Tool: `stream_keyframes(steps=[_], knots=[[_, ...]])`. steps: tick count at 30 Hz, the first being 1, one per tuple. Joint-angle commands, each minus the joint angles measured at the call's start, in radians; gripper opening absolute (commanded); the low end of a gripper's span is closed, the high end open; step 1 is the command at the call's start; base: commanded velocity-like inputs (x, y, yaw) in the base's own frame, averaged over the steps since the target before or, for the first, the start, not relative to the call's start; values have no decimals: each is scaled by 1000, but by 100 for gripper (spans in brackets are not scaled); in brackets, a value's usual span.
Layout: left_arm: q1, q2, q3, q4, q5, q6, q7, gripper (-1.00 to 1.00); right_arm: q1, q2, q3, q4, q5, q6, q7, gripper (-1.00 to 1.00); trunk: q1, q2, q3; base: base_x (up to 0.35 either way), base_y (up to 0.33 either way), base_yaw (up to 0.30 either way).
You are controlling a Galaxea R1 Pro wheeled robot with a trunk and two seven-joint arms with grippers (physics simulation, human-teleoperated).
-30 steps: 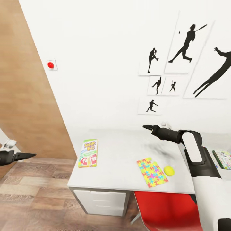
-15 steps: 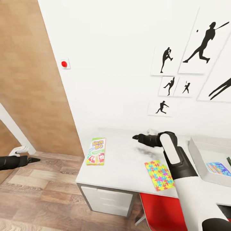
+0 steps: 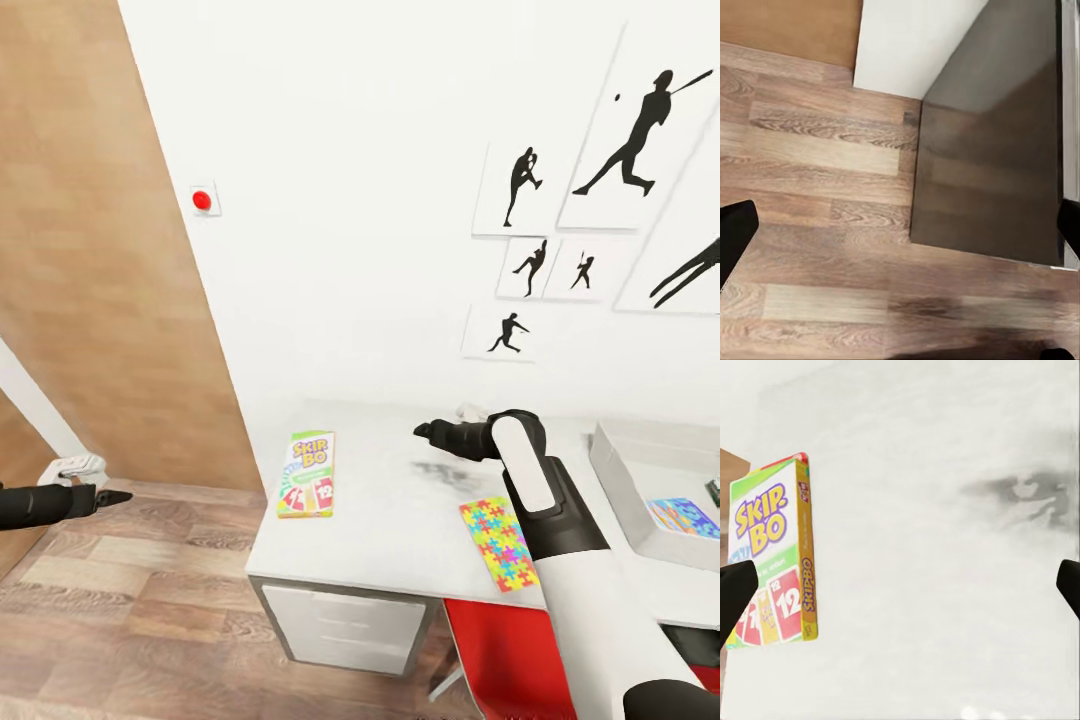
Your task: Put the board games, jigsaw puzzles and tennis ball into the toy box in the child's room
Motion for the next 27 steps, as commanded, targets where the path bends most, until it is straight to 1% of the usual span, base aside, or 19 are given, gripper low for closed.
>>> stream_keyframes(steps=[1, 6, 11, 15, 21, 24, 27], knots=[[0, 0, 1, 1, 8, 5, 2, 100, -1, 1, 1, 0, -9, 2, -11, 100, 1, -2, -2, 3, 114, -243], [0, 0, 1, 30, 6, -5, 3, 100, -1, 0, 1, 0, -8, 2, -11, 100, 1, -2, 3, 21, 187, -169], [0, 0, 0, 37, 5, -7, 3, 100, -1, 0, 1, 1, -8, 2, -11, 100, 1, -2, 10, 18, 55, -95], [0, 0, -1, 40, 5, -7, 3, 100, -1, 1, 1, 1, -8, 2, -12, 100, 1, -2, 17, 5, 102, -52], [0, 0, -1, 44, 3, -9, 4, 100, -1, 0, 1, 1, -8, 2, -12, 100, 1, -2, 26, 15, 245, -11], [0, 0, -1, 60, 2, -30, 3, 100, -1, 0, 1, 1, -8, 2, -12, 100, 1, -2, 31, 106, 200, 3], [0, 0, -1, 80, 3, -61, 2, 100, -1, 0, 1, 1, -7, 2, -13, 100, 1, -2, 36, 108, 80, 48]])
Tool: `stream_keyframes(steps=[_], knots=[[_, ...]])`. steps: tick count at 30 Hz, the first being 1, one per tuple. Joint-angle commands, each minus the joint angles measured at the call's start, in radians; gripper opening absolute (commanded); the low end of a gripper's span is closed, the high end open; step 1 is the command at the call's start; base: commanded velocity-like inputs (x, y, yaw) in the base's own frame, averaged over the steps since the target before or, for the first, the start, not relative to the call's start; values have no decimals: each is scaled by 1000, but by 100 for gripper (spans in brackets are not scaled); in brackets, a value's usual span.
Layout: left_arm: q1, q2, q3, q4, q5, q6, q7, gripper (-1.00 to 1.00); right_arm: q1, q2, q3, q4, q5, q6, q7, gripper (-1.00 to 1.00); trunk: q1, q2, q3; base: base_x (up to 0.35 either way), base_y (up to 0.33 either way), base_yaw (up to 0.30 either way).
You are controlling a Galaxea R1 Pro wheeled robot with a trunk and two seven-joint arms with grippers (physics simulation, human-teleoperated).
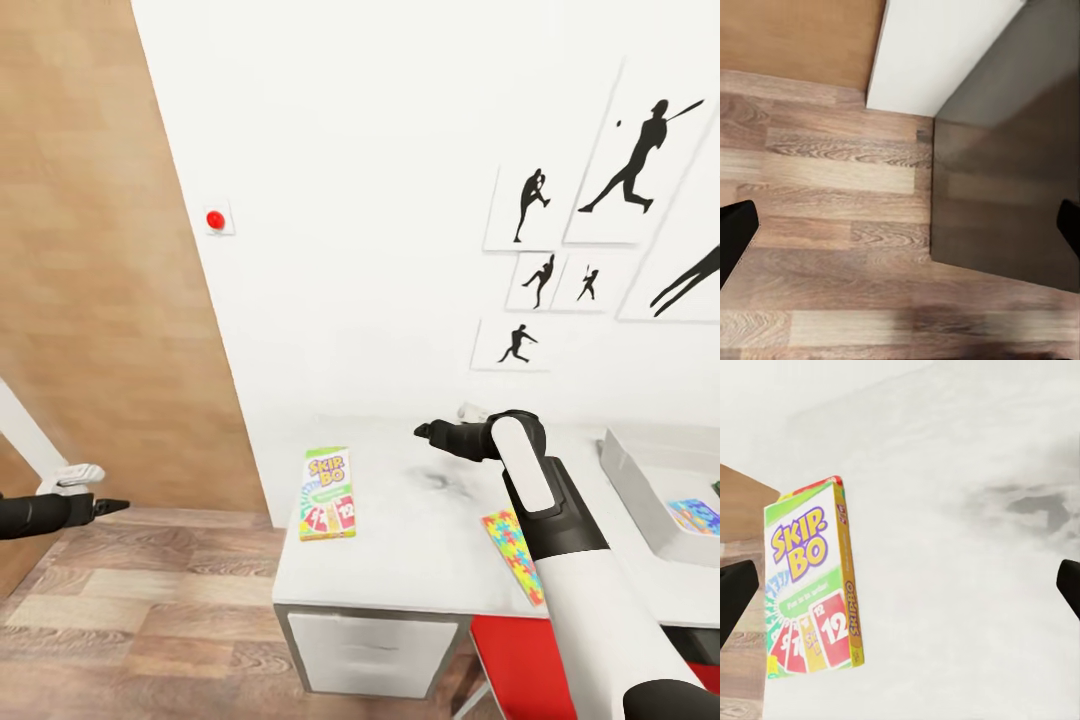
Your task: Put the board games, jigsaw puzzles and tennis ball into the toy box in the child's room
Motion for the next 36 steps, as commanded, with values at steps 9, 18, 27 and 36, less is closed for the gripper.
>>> stream_keyframes(steps=[9, 18, 27, 36], knots=[[-1, -2, -2, 34, 7, -28, 3, 100, -1, -1, 1, -1, -10, 2, -9, 100, 1, -2, 2, 27, 57, 34], [1, -37, -19, 78, -10, -47, 5, 100, 12, -4, 0, -28, -8, 2, -11, 100, 1, -2, 3, 7, 32, 1], [4, -107, -21, 126, -15, -85, 69, 100, 129, -2, 8, -227, -1, 0, -13, 100, 1, -2, 3, 0, 1, 0], [4, -120, -20, 131, -12, -138, 167, 100, 200, -1, 10, -253, -3, 1, -11, 100, 1, -2, 3, 0, 1, 0]])
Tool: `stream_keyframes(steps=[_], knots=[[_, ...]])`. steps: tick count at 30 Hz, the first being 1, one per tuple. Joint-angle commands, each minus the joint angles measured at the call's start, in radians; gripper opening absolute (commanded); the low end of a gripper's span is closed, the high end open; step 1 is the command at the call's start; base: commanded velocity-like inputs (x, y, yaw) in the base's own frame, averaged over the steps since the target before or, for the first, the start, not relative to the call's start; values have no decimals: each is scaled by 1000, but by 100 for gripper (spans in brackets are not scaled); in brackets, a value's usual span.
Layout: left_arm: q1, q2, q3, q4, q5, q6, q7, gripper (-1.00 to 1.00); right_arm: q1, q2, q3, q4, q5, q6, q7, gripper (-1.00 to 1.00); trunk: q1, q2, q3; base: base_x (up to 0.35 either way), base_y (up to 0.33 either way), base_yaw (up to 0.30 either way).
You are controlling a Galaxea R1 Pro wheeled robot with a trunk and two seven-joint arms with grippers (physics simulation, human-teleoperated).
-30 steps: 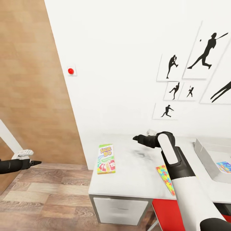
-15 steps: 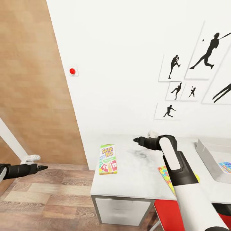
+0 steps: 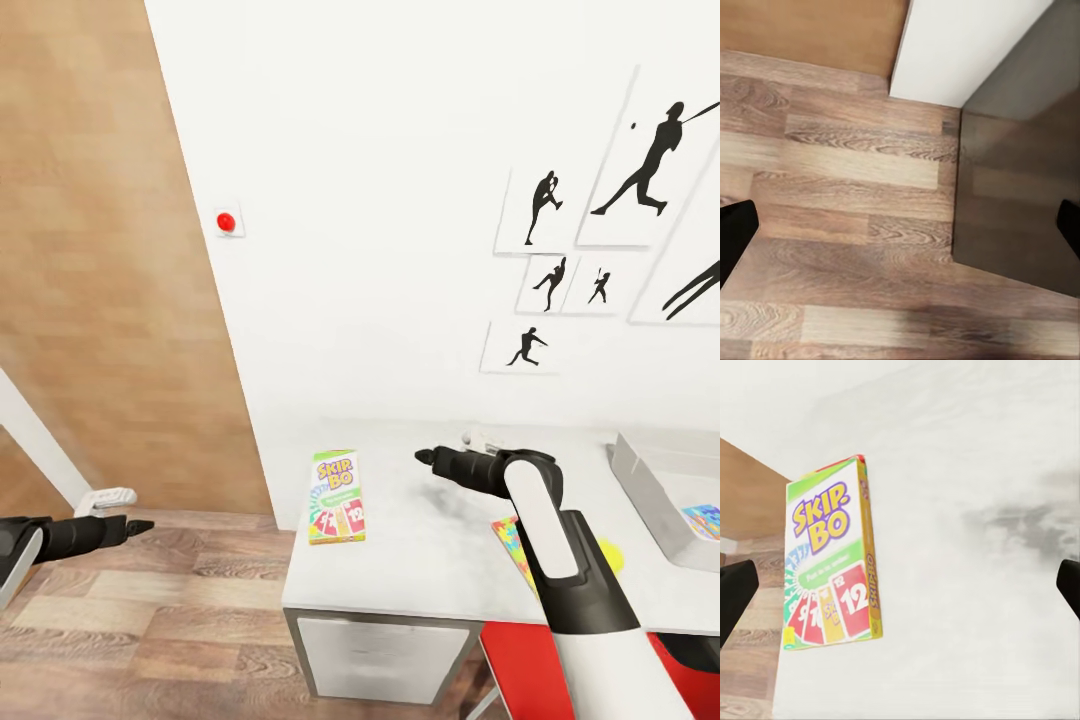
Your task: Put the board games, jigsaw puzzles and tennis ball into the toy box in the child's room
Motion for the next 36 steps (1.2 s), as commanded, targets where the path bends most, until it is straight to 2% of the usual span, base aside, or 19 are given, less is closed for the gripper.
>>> stream_keyframes(steps=[1, 36], knots=[[-1, 0, 1, 0, 9, 3, 5, 100, 5, 0, 0, -2, -10, 3, -10, 100, 1, -2, -2, 0, 60, 0], [-1, -13, 1, 0, 8, -9, 11, 100, 16, 0, -2, -2, -16, 2, -3, 100, 1, -2, -2, 11, 111, -3]])
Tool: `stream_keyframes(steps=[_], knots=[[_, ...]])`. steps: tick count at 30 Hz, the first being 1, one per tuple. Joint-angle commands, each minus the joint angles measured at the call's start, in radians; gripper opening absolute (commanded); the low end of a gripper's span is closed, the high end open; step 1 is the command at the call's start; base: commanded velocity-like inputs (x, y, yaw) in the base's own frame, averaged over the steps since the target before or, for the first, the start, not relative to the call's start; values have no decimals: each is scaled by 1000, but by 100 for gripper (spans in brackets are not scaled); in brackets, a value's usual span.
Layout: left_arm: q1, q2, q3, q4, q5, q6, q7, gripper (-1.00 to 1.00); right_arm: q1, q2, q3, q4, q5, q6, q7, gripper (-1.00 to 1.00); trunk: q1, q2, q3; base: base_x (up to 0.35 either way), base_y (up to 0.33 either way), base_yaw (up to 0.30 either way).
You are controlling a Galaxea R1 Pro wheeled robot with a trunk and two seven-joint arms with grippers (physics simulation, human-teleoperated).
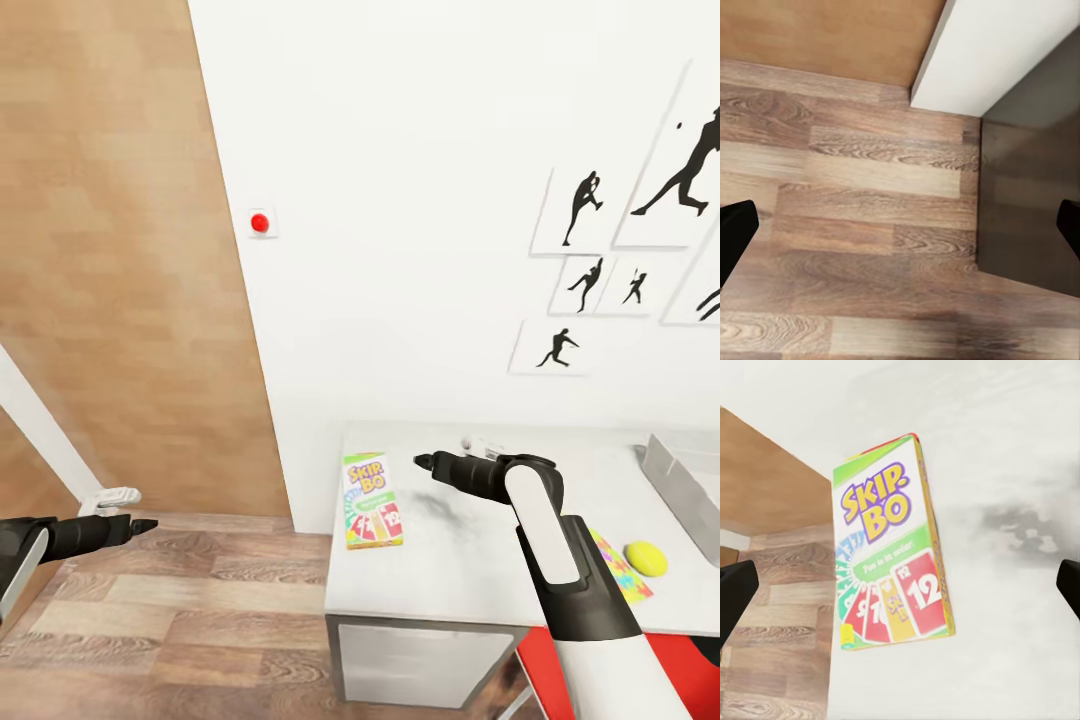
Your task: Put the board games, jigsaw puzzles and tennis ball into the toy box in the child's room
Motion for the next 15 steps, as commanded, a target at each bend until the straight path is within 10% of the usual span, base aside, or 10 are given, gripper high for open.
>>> stream_keyframes(steps=[1, 15], knots=[[-1, 0, 1, 0, 9, 8, 1, 100, -1, 0, 0, -1, -10, 1, -10, 100, 1, -2, -2, 104, 167, -92], [0, 0, 0, 0, 10, 8, 0, 100, -1, 1, 2, 1, -11, -4, -11, 100, 1, -2, -4, 66, 116, -139]])
